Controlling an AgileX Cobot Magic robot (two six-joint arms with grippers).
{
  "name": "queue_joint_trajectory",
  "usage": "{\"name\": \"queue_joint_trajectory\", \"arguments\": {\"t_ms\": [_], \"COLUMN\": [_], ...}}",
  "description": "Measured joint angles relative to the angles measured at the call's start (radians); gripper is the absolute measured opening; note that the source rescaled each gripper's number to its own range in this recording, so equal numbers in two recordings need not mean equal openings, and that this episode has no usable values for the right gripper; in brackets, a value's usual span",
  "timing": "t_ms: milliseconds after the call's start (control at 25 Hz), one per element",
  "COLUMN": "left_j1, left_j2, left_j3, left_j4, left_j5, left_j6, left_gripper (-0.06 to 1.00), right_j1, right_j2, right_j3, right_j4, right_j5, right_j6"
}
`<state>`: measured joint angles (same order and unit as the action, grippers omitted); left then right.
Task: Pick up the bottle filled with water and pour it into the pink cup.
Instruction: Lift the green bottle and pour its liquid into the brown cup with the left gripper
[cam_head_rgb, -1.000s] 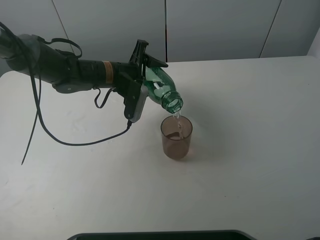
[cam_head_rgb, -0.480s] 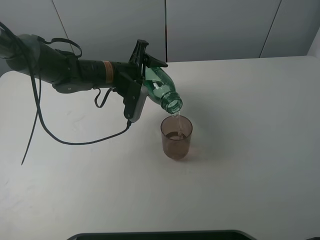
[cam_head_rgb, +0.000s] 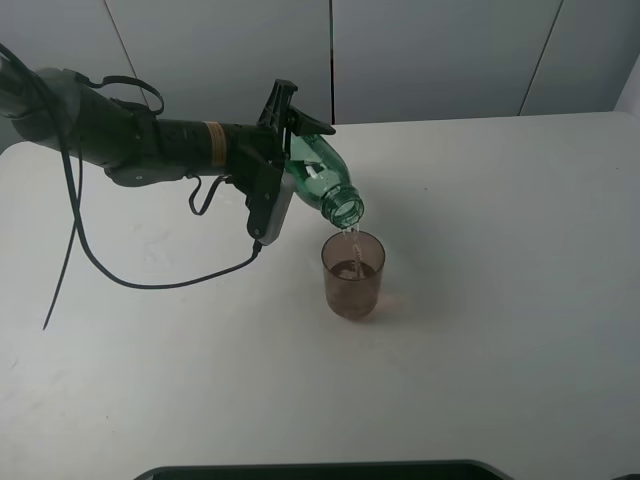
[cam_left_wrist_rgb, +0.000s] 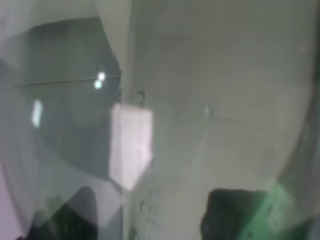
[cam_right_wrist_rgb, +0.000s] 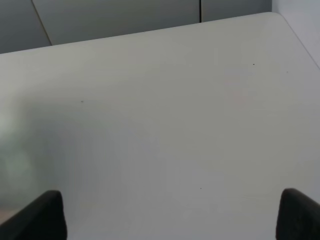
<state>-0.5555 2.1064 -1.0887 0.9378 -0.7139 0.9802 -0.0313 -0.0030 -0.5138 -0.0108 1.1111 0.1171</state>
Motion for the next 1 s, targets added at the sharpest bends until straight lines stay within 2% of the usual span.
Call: {"name": "queue_joint_trajectory", "arguments": {"t_ms": [1000], "left_j1": [0.000], "left_j2": [0.000], "left_j3": [-0.002], "left_j4": [-0.008], "left_j5": [-0.021], "left_j6": [0.027], "left_gripper": [0.01], "right_j1": [0.000], "right_j2": [0.000], "right_j3": [0.000], "right_j4": [0.000], "right_j5": [0.000], "right_j6": [0.000]}}
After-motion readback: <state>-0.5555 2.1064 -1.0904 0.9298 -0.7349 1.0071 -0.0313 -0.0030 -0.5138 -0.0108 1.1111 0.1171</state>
